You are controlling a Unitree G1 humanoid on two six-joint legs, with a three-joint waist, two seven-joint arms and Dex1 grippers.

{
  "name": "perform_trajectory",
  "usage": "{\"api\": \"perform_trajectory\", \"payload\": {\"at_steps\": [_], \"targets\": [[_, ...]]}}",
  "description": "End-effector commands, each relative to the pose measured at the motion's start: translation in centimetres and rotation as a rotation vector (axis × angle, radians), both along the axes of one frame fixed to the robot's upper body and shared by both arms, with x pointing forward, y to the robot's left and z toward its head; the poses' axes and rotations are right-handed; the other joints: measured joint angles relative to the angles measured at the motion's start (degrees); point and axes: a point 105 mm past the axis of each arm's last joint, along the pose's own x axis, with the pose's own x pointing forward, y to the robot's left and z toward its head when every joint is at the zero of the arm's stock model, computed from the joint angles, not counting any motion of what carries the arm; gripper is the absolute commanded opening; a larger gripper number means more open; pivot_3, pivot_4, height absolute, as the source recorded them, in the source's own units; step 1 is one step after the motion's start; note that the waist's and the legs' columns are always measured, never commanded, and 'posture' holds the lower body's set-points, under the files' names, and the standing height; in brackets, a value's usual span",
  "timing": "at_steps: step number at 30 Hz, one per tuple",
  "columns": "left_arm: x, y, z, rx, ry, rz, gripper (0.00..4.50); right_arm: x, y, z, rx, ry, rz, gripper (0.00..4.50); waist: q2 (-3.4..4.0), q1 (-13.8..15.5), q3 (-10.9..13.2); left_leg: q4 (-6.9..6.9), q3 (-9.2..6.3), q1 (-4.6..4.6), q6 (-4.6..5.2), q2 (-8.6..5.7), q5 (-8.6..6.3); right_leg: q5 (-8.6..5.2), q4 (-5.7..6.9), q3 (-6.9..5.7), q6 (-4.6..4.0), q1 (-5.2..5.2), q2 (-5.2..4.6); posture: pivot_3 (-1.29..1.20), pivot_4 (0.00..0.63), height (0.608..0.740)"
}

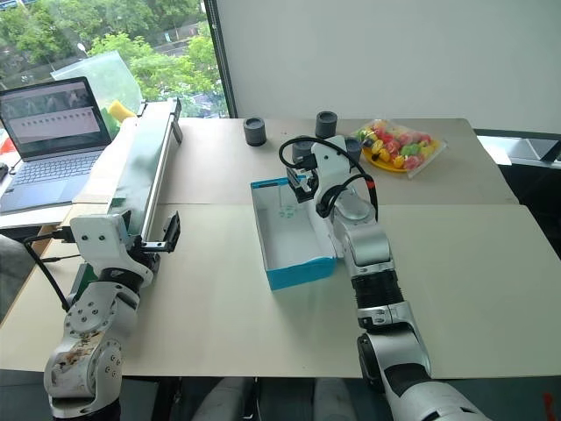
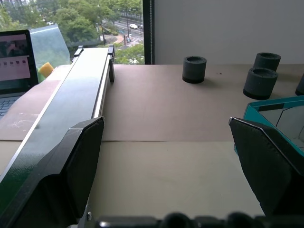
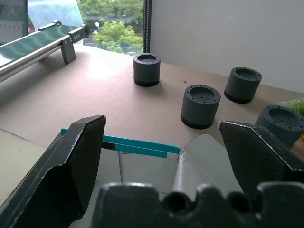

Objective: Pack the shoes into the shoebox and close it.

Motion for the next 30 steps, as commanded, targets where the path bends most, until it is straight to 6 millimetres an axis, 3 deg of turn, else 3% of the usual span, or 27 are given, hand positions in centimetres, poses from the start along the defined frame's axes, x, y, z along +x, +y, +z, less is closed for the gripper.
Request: {"api": "perform_trajectory", "payload": {"at_steps": [1,5,6,8,10,12,14,17,21,26,30], "targets": [[0.2,0.0,-0.2,0.038,0.009,-0.005,4.5,-0.5,0.0,1.6,0.009,-0.05,-0.018,4.47,0.0,0.0,0.0,0.0,0.0,0.0,0.0,0.0,0.0,0.0,0.0,0.0,0.0,0.0,0.0,0.0,0.15,0.74],[1.2,0.4,-1.1,0.057,0.057,-0.003,4.5,-0.3,-2.2,0.6,0.037,0.013,-0.144,4.47,0.0,0.1,0.0,-0.03,0.01,0.03,0.0,0.01,0.0,0.0,0.01,0.0,0.0,0.0,0.02,0.0,0.15,0.74],[1.4,0.5,-1.1,0.058,0.06,0.001,4.5,-0.3,-2.2,0.7,0.055,0.02,-0.138,4.47,0.0,0.1,0.0,-0.01,0.0,0.01,0.0,0.0,0.0,0.0,0.01,0.0,0.0,0.0,0.02,0.0,0.15,0.74],[1.6,1.0,-1.1,0.047,0.063,0.031,4.5,-1.1,-0.5,1.6,0.086,0.016,-0.009,4.47,0.0,0.2,0.0,0.01,-0.01,-0.02,0.0,-0.02,0.0,0.0,0.0,0.0,0.01,-0.01,-0.01,0.0,0.15,0.74],[1.5,2.6,-1.5,0.031,0.083,0.096,4.5,-4.0,3.7,2.9,0.129,0.051,0.331,4.47,0.0,-0.1,0.0,0.0,-0.03,-0.04,0.0,0.0,0.0,0.0,0.0,0.0,0.01,-0.04,0.01,0.0,0.15,0.74],[1.1,5.5,-2.1,-0.032,0.108,0.195,4.5,-10.1,7.9,5.0,0.069,0.04,0.811,4.47,0.0,-0.6,0.0,-0.05,-0.06,-0.03,0.01,0.13,-0.03,0.0,0.0,0.08,0.0,-0.1,0.11,0.0,0.15,0.74],[0.8,6.9,-2.2,-0.068,0.113,0.239,4.5,-13.3,8.7,5.4,-0.005,0.038,1.015,4.47,0.01,-0.9,0.0,-0.05,-0.06,-0.03,0.07,0.24,-0.11,0.0,-0.01,0.19,0.0,-0.15,0.22,0.0,0.15,0.74],[1.0,7.6,-2.4,-0.066,0.129,0.24,4.5,-15.1,8.3,5.7,-0.001,0.042,1.105,4.47,-0.1,-0.2,0.0,0.01,-0.12,0.06,0.07,0.32,-0.15,0.0,-0.05,0.08,0.0,-0.01,0.31,0.0,0.15,0.74],[1.0,8.4,-2.4,-0.05,0.147,0.245,4.5,-15.0,8.6,5.2,0.014,0.061,1.087,4.47,-0.28,0.8,-0.1,0.2,-0.19,0.12,0.05,0.28,-0.16,0.08,-0.09,0.0,-0.02,0.15,0.25,0.0,0.15,0.74],[1.9,8.7,-3.6,-0.009,0.272,0.177,4.5,-11.6,9.3,3.2,-0.007,0.098,0.849,4.47,-0.29,1.0,-0.2,0.16,-0.16,0.11,0.03,0.33,-0.16,0.13,-0.04,0.05,-0.05,0.02,0.32,0.0,0.15,0.74],[2.5,9.1,-3.2,-0.009,0.296,0.167,4.5,-11.7,9.7,1.2,-0.056,0.119,0.812,4.47,-0.3,1.2,-0.2,0.04,-0.11,0.05,-0.05,0.33,-0.16,0.15,-0.07,0.11,-0.08,-0.12,0.31,0.0,0.15,0.74]]}}
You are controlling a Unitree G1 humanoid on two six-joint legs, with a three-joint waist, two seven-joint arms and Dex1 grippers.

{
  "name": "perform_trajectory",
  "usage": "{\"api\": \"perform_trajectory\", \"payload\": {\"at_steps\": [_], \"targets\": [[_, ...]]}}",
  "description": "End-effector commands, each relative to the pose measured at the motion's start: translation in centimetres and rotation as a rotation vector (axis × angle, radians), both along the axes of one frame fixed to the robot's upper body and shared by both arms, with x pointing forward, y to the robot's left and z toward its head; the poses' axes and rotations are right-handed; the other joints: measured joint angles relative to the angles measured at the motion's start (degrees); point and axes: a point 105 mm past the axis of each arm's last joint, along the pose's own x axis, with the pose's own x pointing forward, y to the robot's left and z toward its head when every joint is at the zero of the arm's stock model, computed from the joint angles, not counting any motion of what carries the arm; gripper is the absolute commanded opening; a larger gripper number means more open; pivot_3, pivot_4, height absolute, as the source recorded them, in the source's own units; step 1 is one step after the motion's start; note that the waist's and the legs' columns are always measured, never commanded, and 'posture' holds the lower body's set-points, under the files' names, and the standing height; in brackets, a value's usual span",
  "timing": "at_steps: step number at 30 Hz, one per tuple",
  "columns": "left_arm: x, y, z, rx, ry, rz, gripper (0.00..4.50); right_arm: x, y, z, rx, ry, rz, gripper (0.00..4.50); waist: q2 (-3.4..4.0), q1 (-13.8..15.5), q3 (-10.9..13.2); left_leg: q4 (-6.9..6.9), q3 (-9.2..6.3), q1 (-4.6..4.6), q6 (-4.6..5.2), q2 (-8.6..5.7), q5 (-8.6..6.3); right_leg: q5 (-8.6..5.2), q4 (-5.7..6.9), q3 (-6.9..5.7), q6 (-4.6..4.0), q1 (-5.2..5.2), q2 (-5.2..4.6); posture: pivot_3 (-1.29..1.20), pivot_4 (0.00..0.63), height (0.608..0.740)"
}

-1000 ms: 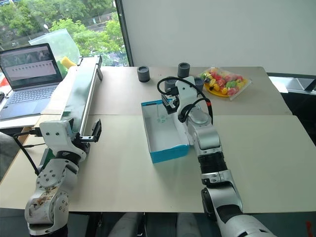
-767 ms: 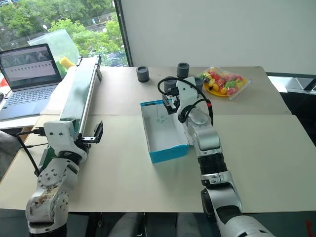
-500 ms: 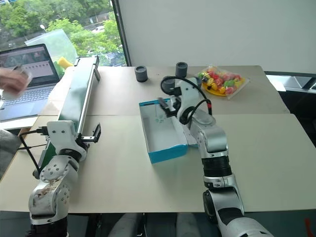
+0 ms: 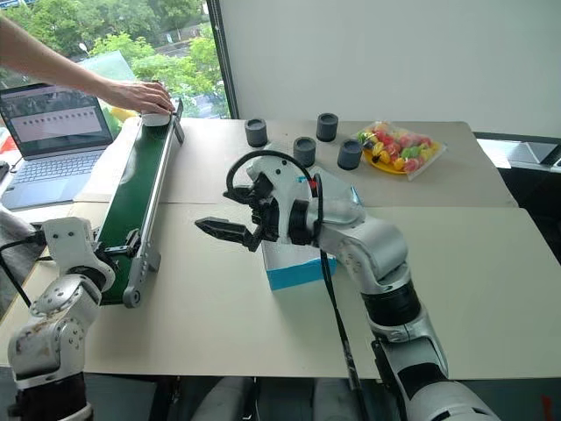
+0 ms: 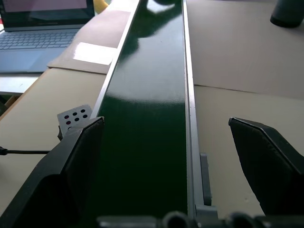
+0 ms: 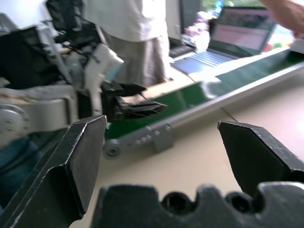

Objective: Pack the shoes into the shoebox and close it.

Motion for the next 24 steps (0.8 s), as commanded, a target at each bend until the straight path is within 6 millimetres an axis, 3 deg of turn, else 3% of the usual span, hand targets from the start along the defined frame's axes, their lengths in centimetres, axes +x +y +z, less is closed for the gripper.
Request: {"api": "perform_trajectory", "payload": {"at_steps": [1,7,13,19,24], "targets": [[0.4,0.1,1.1,0.01,-0.011,-0.022,4.5,-0.6,0.8,-0.1,0.007,-0.04,-0.003,4.47,0.0,0.0,0.0,0.0,-0.01,-0.07,-0.01,0.0,-0.01,0.0,-0.01,0.0,0.0,-0.06,-0.02,0.0,0.15,0.74],[1.0,-0.8,1.1,0.002,-0.004,-0.052,4.5,-1.2,1.3,-2.8,-0.068,-0.059,0.001,4.47,-0.02,0.1,0.0,-0.01,0.04,-0.35,-0.08,0.0,0.03,0.02,0.12,0.16,-0.03,-0.51,0.01,0.0,0.15,0.74],[1.0,-1.2,1.3,-0.004,-0.008,-0.056,4.5,-0.9,1.2,-3.3,-0.067,-0.078,-0.013,4.47,-0.03,0.0,0.0,-0.01,0.14,-0.34,-0.09,0.02,0.04,0.04,0.13,0.29,-0.04,-0.58,0.04,0.0,0.15,0.74],[0.6,0.5,1.1,0.03,0.011,0.016,4.5,-0.5,1.3,-3.4,-0.078,-0.095,-0.026,4.47,-0.04,0.0,0.0,-0.04,0.25,-0.35,-0.09,0.07,0.04,0.06,0.13,0.4,-0.06,-0.65,0.08,0.0,0.15,0.74],[0.6,0.5,0.9,0.033,0.021,0.022,4.5,0.2,0.9,-3.5,-0.065,-0.089,-0.074,4.47,-0.05,0.1,0.0,-0.04,0.27,-0.35,-0.09,0.08,0.03,0.06,0.13,0.41,-0.07,-0.66,0.08,0.0,0.15,0.74]]}}
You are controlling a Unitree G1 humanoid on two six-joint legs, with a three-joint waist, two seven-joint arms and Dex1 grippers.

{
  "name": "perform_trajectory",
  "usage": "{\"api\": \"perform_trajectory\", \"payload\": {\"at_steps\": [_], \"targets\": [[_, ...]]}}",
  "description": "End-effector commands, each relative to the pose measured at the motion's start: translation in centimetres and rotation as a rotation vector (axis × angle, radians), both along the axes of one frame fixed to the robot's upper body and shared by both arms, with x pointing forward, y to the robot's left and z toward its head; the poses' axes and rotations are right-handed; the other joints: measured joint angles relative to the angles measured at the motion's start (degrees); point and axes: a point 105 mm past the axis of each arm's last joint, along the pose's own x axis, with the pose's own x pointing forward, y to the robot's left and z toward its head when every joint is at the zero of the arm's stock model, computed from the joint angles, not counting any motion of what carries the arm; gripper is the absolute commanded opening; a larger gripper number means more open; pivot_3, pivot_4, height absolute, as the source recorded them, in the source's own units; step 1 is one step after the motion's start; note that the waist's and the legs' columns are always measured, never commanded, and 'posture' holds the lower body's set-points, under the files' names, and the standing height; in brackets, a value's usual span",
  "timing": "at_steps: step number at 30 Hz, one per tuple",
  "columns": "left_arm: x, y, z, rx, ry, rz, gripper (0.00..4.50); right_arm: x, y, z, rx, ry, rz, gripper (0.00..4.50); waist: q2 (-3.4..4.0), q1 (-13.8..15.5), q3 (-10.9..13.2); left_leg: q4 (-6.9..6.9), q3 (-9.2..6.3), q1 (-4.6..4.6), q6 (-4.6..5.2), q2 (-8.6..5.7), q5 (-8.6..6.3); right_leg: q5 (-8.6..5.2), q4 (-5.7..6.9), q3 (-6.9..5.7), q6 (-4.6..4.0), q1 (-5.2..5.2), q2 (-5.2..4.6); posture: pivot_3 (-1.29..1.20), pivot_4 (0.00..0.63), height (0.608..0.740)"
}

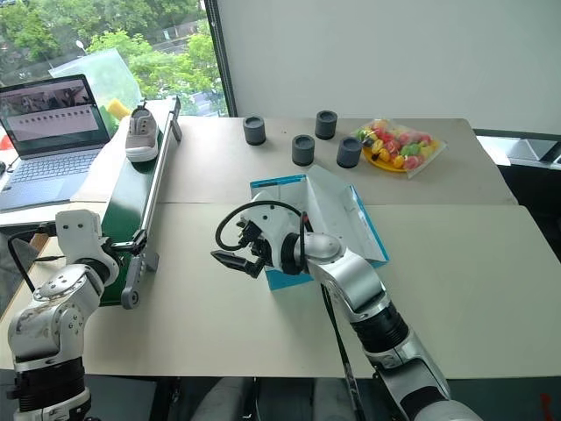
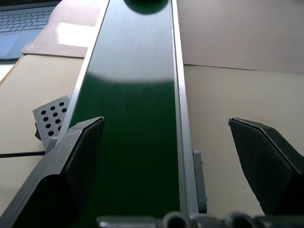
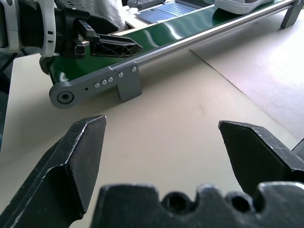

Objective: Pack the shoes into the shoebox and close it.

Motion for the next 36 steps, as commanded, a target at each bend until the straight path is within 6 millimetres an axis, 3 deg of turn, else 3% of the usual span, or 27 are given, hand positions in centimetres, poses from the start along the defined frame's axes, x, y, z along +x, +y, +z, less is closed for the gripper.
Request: {"api": "perform_trajectory", "payload": {"at_steps": [1,36], "targets": [[-0.1,0.6,1.0,0.033,-0.03,0.02,4.5,0.2,-0.2,1.4,0.055,-0.045,-0.016,4.47,-0.02,0.0,0.0,0.0,0.0,0.0,0.0,0.0,0.0,0.0,0.0,0.0,0.0,-0.01,0.0,0.0,0.15,0.74],[-0.2,1.1,-0.9,0.016,0.025,0.102,4.5,0.9,0.0,1.9,0.071,-0.058,-0.037,4.47,-0.05,0.0,0.0,0.0,0.14,0.02,0.0,0.15,0.0,0.04,0.05,0.1,-0.03,-0.05,0.04,0.0,0.15,0.74]]}}
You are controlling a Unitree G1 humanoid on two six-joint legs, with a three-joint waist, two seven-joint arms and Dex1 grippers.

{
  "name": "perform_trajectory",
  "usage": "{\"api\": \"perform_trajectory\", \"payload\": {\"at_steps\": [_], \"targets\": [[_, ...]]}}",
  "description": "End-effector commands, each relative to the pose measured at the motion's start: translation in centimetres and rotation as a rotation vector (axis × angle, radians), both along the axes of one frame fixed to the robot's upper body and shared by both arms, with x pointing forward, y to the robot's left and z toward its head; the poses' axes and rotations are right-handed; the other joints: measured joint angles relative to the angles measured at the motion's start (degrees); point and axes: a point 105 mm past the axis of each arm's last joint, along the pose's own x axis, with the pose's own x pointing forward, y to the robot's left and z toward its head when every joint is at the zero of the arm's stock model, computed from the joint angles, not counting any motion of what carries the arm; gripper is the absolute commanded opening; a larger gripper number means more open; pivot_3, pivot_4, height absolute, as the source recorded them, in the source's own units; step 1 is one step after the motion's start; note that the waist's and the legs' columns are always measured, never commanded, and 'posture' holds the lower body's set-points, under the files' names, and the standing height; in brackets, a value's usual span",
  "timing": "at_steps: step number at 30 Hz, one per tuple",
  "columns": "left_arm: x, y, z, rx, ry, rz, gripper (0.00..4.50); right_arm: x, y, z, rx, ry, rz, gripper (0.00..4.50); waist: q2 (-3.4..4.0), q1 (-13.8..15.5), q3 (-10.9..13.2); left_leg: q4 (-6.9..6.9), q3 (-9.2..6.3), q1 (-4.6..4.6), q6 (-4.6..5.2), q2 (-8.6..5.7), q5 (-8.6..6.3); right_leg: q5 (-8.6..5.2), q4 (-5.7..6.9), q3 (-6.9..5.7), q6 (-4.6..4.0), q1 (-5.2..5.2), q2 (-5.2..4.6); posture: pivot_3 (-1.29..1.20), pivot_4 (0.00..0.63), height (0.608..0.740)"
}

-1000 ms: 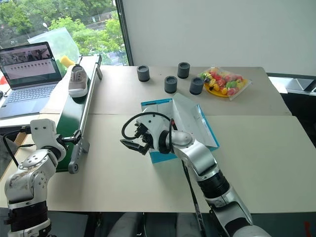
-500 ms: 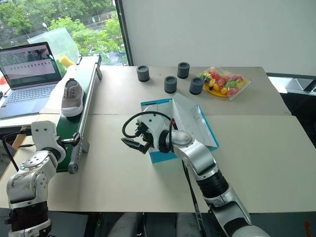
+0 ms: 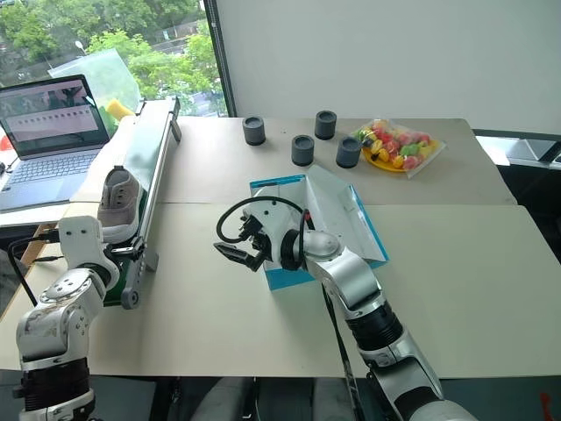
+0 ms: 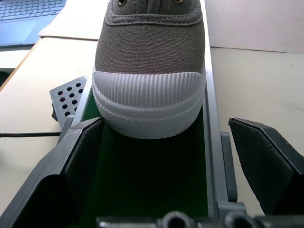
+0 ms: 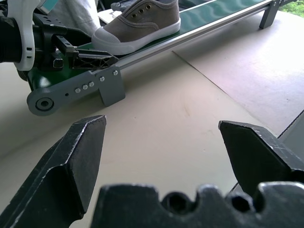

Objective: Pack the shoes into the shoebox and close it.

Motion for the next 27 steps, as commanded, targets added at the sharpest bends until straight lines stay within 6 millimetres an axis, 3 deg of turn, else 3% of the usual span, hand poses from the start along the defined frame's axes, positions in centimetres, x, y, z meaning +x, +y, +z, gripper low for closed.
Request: {"api": "perform_trajectory", "payload": {"at_steps": [1,14,15,17,19,22,27], "targets": [[-0.1,0.6,0.3,-0.003,-0.014,0.049,4.5,0.0,0.1,1.8,0.047,-0.056,0.011,4.47,-0.01,0.0,0.0,0.0,0.0,0.01,0.0,0.0,0.0,0.0,0.0,0.0,0.0,0.01,0.0,0.0,0.15,0.74],[0.3,0.1,0.6,0.006,-0.032,0.036,4.5,0.2,-0.1,1.9,0.052,-0.055,-0.005,4.47,-0.07,0.1,0.0,0.01,0.02,0.01,0.0,0.0,0.0,0.01,0.0,0.01,0.01,0.01,-0.01,0.0,0.15,0.74],[0.4,0.2,0.6,0.006,-0.034,0.036,3.98,0.2,-0.1,1.9,0.052,-0.055,-0.007,4.5,-0.07,0.1,0.0,0.01,0.02,0.01,0.0,0.0,0.0,0.01,0.0,0.01,0.01,0.01,0.0,0.0,0.15,0.74],[0.5,0.2,0.8,0.013,-0.04,0.036,3.52,0.3,-0.1,1.8,0.052,-0.056,-0.01,4.5,-0.07,0.1,0.0,0.01,0.03,0.01,0.0,0.0,0.0,0.02,0.0,0.01,0.01,0.01,0.0,0.0,0.15,0.74],[0.6,0.1,1.1,0.022,-0.05,0.038,3.35,0.3,-0.1,1.8,0.051,-0.055,-0.013,4.5,-0.07,0.1,0.0,0.01,0.03,0.01,0.0,0.0,0.0,0.02,0.0,0.01,0.0,0.01,0.0,0.0,0.15,0.74],[0.8,-0.2,2.1,0.049,-0.095,0.041,3.35,0.4,-0.1,1.8,0.05,-0.055,-0.016,4.5,-0.08,0.1,0.0,0.02,0.04,0.01,0.0,0.0,0.0,0.02,0.01,0.01,0.0,0.01,0.0,0.0,0.15,0.74],[1.3,-1.8,5.5,0.196,-0.262,0.032,3.35,0.9,-0.2,1.8,0.081,-0.024,-0.05,4.5,-0.11,0.1,-0.1,0.01,0.05,-0.02,0.0,0.0,0.0,0.02,-0.01,0.02,0.0,-0.01,0.0,0.0,0.15,0.74]]}}
